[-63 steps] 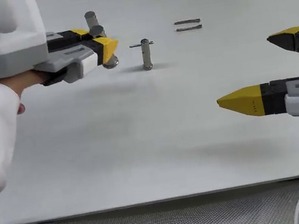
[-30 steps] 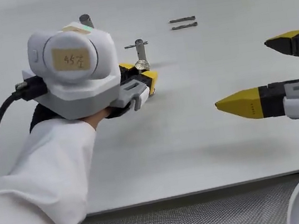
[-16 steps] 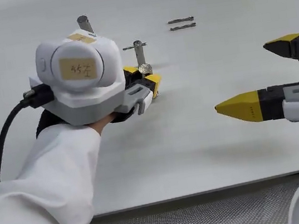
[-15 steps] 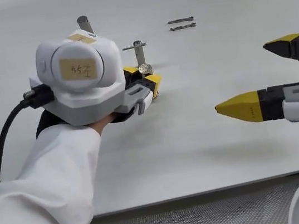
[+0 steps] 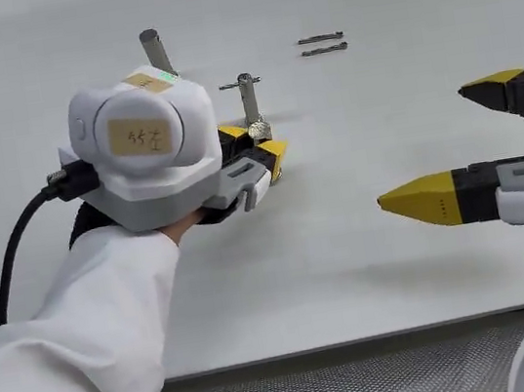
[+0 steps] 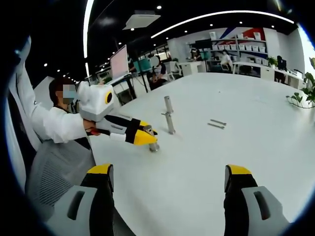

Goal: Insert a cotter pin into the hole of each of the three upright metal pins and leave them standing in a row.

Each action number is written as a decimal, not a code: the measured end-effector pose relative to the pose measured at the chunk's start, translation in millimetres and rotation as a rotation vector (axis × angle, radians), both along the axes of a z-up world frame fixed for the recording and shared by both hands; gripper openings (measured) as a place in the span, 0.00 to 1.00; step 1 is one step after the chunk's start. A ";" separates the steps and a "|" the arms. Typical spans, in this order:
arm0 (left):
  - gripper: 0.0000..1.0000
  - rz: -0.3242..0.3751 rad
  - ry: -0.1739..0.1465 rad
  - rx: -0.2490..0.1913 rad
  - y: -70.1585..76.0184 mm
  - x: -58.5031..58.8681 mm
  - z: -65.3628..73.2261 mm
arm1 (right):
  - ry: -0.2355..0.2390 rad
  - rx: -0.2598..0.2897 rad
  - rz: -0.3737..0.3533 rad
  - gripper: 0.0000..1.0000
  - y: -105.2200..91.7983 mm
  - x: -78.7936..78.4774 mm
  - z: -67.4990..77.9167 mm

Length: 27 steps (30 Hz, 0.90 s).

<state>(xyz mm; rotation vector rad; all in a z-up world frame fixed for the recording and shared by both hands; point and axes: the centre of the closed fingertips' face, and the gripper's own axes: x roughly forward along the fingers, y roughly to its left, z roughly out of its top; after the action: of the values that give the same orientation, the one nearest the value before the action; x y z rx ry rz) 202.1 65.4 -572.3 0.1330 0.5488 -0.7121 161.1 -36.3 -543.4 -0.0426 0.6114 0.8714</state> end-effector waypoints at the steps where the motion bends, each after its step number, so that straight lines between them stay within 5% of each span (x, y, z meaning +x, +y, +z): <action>1: 0.10 -0.002 -0.002 0.001 -0.5 -0.3 0.0 | 0.001 0.003 0.001 0.91 1.1 -0.8 0.2; 14: 0.10 0.007 -0.007 -0.008 -1.4 -0.5 -0.8 | 0.015 0.021 -0.003 0.90 1.8 -0.1 -3.3; 17: 0.11 0.035 0.009 -0.046 0.0 0.2 -0.6 | 0.012 0.022 -0.002 0.90 7.6 -5.1 0.5; 22: 0.11 -0.016 -0.048 -0.008 -2.4 -2.2 -0.6 | 0.012 0.023 -0.005 0.90 8.9 -6.9 2.5; 27: 0.18 -0.026 -0.048 -0.025 -2.5 -0.9 4.6 | 0.009 0.023 -0.004 0.90 11.5 -9.5 5.2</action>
<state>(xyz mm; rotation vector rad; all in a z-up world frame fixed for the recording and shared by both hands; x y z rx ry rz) 201.2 62.8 -567.7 0.1336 0.4927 -0.7389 151.7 -24.8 -538.2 -0.0165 0.6101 0.8747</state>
